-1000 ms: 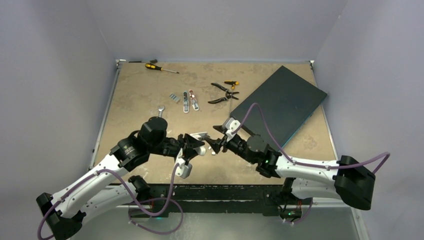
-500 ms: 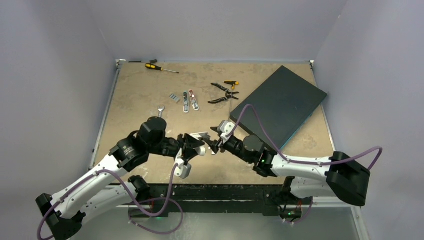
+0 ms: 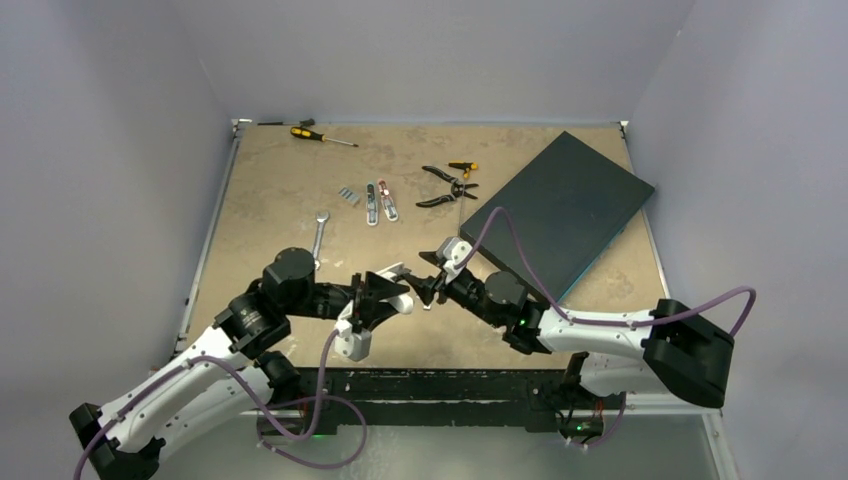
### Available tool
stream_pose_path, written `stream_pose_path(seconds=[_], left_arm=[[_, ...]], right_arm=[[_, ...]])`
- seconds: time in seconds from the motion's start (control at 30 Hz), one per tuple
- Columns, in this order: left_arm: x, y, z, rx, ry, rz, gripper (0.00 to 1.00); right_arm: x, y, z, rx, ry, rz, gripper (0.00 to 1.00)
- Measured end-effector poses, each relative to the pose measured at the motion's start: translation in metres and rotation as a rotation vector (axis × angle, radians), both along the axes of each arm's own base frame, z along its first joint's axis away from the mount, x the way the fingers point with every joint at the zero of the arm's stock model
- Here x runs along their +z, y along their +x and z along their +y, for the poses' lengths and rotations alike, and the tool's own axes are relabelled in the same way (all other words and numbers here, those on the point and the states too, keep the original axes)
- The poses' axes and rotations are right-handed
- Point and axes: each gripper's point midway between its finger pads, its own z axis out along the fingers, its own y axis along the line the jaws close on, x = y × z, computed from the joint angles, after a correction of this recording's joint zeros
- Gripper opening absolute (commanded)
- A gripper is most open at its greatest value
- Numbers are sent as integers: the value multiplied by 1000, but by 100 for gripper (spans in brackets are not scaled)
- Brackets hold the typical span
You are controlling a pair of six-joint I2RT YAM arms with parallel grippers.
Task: Unload the staples from the stapler
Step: Unload the staple at the center of the board.
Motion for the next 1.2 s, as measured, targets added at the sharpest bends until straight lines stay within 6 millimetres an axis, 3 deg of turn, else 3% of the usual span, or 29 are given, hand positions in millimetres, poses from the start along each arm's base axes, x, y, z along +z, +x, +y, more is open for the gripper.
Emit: stream_pose_path(seconds=[0.4,1.2], left_arm=[[21,-16,-10,-79,-156,47,0],[8,-17,-11,-100,-109,44,0]], right_arm=[[17,-16,9,100,94,-15,59],[26,-38,14,234,128,-37,58]])
